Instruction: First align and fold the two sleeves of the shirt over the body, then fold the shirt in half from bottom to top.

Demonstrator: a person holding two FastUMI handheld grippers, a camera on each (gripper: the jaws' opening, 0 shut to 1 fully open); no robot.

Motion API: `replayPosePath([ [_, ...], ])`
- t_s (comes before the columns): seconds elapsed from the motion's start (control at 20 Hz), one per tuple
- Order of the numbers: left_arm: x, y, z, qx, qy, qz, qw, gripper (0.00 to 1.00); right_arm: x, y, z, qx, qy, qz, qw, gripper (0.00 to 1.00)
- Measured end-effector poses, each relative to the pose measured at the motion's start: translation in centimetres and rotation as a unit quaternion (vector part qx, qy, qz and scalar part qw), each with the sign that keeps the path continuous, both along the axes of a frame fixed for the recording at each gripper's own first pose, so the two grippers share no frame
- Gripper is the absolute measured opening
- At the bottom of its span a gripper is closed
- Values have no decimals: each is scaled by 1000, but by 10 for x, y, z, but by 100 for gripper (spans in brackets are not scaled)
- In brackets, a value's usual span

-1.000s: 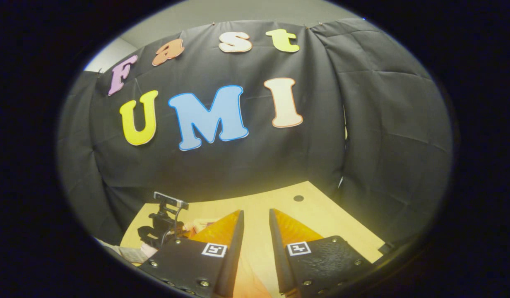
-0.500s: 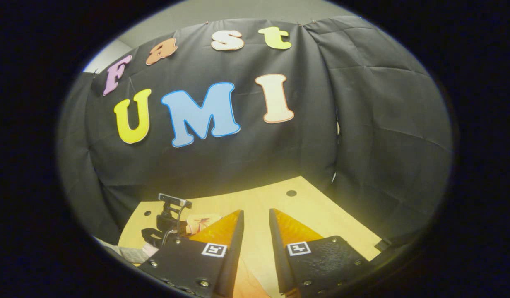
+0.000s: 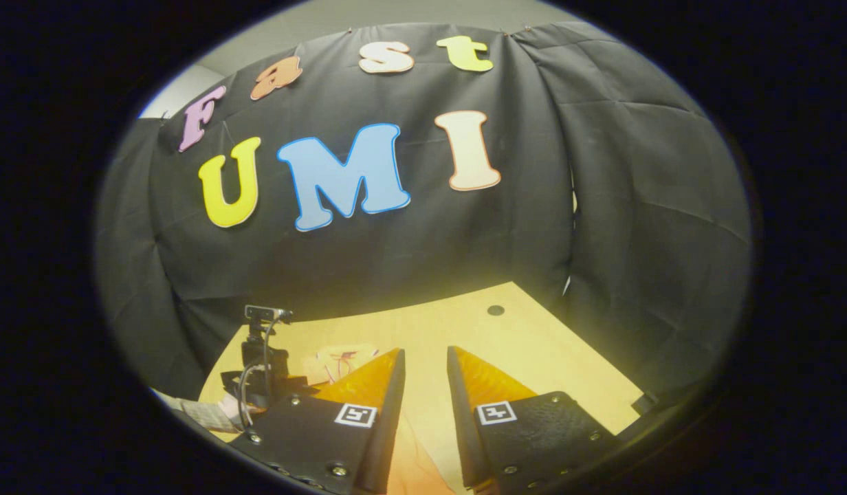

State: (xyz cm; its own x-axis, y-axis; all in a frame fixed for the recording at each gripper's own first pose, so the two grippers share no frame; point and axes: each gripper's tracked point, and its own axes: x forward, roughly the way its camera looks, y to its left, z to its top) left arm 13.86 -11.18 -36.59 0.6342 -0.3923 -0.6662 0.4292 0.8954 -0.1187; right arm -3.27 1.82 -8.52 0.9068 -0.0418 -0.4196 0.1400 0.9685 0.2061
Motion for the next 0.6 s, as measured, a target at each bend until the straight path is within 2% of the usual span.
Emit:
replayPosePath([
  [0.1,-6,14,21,-1,-17,8,1000,85,3,9,-11,5,9,18,1000,40],
  [0.15,-10,23,33,-3,-25,12,1000,93,4,13,-17,5,14,26,1000,47],
  [0.25,-26,42,53,-9,-35,22,999,96,7,24,-30,11,27,47,998,49],
  [0.35,-43,62,70,-13,-40,36,998,96,9,38,-45,18,44,70,996,52],
  [0.4,-52,70,74,-15,-39,45,998,96,9,43,-54,19,53,80,995,56],
  [0.5,-72,86,82,-25,-33,62,997,96,9,58,-71,25,74,105,991,56],
  [0.55,-83,93,83,-25,-29,69,997,95,8,63,-79,27,86,114,989,66],
  [0.6,-92,99,80,-24,-23,73,997,95,6,67,-88,30,99,122,987,70],
])
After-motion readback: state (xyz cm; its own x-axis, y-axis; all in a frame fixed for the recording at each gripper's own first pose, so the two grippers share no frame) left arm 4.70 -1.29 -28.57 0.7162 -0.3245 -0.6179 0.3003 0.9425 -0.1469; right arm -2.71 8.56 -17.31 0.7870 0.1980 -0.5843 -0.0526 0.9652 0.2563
